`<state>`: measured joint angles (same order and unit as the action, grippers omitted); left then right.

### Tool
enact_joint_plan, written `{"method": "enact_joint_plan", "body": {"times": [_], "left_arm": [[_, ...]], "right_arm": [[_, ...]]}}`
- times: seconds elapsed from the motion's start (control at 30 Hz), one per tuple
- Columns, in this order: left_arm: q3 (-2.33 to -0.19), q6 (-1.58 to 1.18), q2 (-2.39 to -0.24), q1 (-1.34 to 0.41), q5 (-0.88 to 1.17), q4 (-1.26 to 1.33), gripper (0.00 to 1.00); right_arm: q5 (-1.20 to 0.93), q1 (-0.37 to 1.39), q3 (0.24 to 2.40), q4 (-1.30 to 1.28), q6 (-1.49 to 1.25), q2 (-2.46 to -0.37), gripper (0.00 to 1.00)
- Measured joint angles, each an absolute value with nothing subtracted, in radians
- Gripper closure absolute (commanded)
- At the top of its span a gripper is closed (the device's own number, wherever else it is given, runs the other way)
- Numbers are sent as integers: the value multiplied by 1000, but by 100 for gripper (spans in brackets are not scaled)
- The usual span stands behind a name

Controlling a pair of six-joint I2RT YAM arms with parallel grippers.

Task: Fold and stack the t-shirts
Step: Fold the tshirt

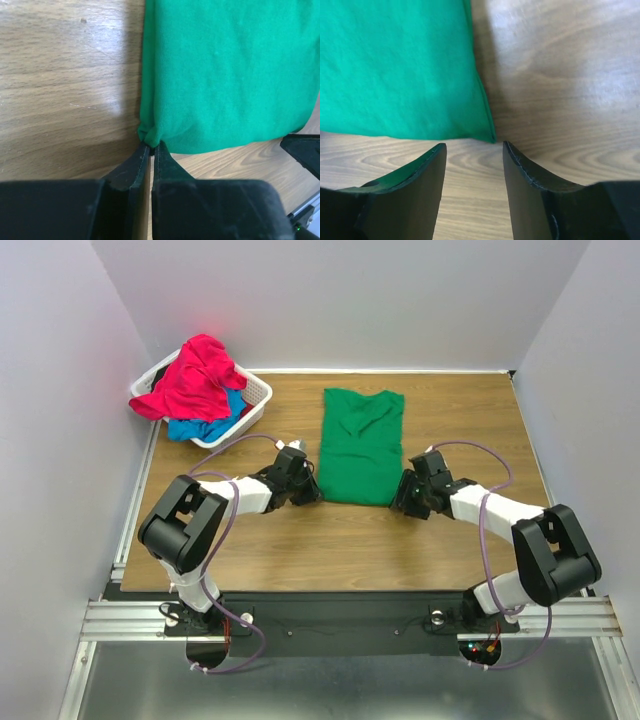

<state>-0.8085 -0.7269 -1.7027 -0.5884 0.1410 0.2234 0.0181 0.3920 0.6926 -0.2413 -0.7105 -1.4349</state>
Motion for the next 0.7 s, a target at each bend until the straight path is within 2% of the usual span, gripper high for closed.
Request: {"method": "enact_joint_plan", "body": {"times": [0.13,0.37,0.43,0.57,0.67,0.7], "left_arm": [[-809,-720,-1703,-588,139,224,100],[-736,-717,-1657,-590,136,275,100],[-724,-717,-1650,-589,146,288,100],[-716,-715,-1650,-589,159,304,100],[-710,-715,-1650,-589,163,315,100],[-710,-715,-1650,-589,165,317,100]], "right_arm": [[23,387,697,-221,-696,-1450,54],[36,386,693,-208,-642,-1452,57],[33,386,691,-196,-617,-1452,64],[23,386,682,-170,-577,-1455,65],[12,385,673,-145,-547,-1455,76],[5,385,670,-139,-537,-1456,87]]}}
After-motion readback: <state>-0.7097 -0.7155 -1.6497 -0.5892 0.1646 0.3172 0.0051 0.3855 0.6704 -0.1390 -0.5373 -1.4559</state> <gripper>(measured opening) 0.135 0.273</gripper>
